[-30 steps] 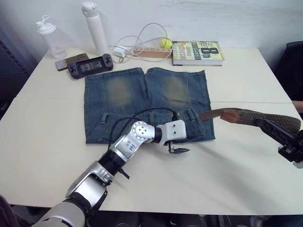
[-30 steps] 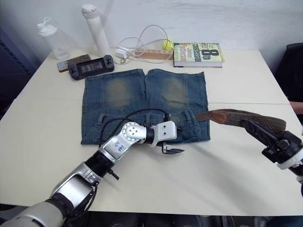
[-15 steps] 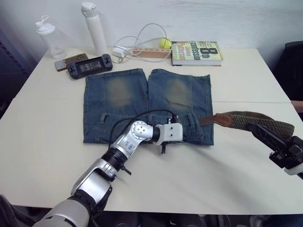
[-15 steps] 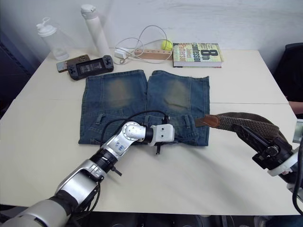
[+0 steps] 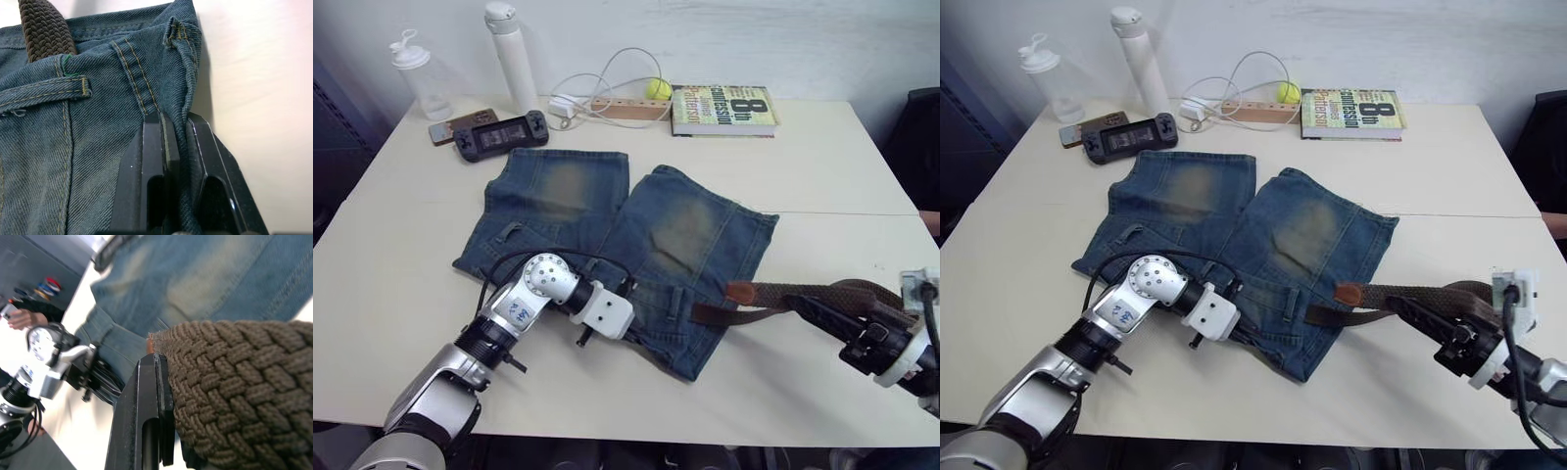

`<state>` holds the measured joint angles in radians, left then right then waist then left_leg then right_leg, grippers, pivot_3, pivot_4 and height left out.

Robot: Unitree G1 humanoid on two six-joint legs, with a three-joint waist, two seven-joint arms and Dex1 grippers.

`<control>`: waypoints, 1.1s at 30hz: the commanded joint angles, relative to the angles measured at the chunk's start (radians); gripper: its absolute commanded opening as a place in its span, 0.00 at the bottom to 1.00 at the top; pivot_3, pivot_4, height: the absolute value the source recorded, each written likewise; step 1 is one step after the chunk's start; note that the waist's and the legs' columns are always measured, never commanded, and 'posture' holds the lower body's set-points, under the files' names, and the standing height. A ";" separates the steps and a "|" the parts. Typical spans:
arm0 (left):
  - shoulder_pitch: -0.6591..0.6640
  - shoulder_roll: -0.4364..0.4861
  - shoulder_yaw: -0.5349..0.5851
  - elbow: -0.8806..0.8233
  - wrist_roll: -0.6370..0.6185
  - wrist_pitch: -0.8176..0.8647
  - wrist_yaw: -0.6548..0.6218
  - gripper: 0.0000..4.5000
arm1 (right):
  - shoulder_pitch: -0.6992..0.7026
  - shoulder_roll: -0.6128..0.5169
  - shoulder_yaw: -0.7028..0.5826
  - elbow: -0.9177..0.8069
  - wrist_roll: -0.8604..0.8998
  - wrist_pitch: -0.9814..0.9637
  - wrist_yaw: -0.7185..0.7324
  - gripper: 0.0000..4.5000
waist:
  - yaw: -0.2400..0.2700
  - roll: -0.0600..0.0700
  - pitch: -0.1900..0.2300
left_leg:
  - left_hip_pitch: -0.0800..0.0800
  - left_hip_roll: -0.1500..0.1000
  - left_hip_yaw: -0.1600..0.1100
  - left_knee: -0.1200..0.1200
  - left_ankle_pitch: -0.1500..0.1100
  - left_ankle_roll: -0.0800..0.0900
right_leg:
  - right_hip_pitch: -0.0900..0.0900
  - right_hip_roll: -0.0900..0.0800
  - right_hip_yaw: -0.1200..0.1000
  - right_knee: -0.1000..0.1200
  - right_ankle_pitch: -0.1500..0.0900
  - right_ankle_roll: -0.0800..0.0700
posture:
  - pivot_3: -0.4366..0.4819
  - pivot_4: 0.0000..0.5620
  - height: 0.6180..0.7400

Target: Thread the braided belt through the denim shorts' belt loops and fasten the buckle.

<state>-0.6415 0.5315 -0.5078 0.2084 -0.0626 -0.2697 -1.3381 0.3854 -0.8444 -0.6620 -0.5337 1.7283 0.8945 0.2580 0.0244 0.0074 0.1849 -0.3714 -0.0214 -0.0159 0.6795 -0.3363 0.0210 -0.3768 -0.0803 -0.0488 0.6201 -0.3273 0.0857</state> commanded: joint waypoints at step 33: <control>0.218 0.195 0.372 -0.614 -0.284 0.865 0.374 0.99 | -0.202 0.085 0.463 0.003 0.193 -0.172 -0.564 0.00 | -0.002 0.000 0.002 | 0.000 0.000 -0.001 0.000 0.000 0.000 | 0.000 0.000 0.000 0.000 0.000 0.000 | 0.48 0.27 0.96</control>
<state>-0.4203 0.7216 -0.1646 -0.3641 -0.3385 0.5932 -0.9765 0.1920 -0.7659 -0.1990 -0.5084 1.9219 0.7339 -0.3011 0.0220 0.0071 0.1869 -0.3711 -0.0214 -0.0167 0.6796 -0.3360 0.0205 -0.3769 -0.0803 -0.0488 0.6202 -0.3276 0.0853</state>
